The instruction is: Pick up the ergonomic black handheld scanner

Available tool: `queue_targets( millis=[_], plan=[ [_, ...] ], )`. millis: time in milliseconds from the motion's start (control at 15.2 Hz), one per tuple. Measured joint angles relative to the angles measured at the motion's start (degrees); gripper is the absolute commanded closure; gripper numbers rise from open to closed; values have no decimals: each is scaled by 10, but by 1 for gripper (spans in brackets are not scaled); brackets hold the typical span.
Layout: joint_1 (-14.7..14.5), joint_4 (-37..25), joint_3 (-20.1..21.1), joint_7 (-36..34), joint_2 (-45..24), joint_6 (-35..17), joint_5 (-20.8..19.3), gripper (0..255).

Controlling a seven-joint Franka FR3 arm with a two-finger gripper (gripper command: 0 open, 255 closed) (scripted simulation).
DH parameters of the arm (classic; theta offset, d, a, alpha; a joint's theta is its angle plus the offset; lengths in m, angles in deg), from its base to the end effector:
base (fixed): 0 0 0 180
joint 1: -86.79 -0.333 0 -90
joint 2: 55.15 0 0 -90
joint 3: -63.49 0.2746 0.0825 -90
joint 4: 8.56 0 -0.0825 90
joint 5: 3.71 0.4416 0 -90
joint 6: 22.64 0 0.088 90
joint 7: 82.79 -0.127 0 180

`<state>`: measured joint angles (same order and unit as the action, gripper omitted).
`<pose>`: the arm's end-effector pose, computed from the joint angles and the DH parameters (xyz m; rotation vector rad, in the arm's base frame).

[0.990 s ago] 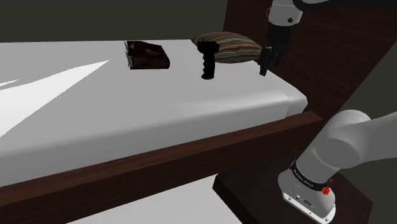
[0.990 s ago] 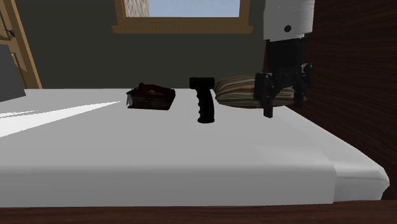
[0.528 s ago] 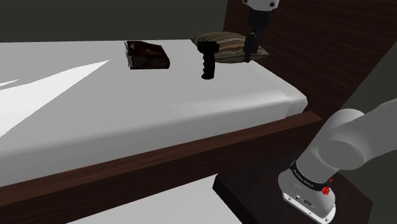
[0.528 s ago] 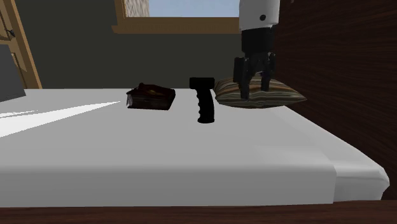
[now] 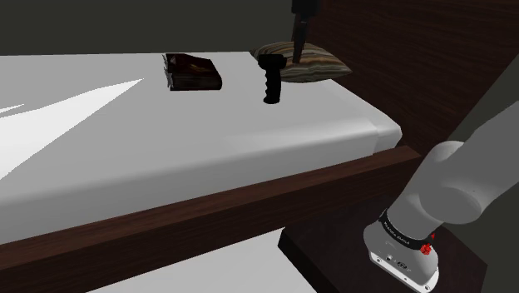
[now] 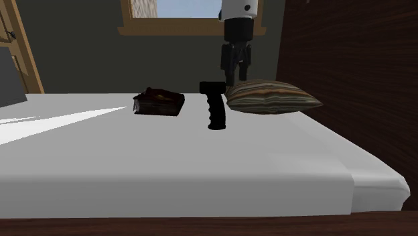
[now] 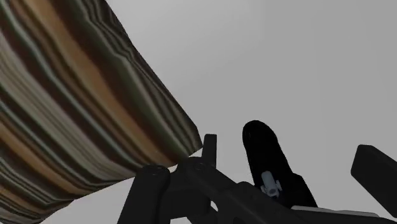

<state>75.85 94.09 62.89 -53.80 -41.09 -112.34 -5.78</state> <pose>0.5353 0.0925 0.5875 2.9243 1.0446 0.0212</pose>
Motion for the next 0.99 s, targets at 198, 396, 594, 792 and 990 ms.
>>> queue_targets(
  millis=[198, 396, 594, 792, 990],
  plan=[
    [-15, -73, 4, 58, -54, 16, 14, 0],
    [-19, -89, 5, 79, -68, 15, 19, 0],
    [-20, -65, 5, 82, -66, -6, 20, 0],
    [-20, -34, 7, 80, -59, -30, 20, 0],
    [-20, -29, 6, 81, -58, -35, 20, 255]
  ],
)
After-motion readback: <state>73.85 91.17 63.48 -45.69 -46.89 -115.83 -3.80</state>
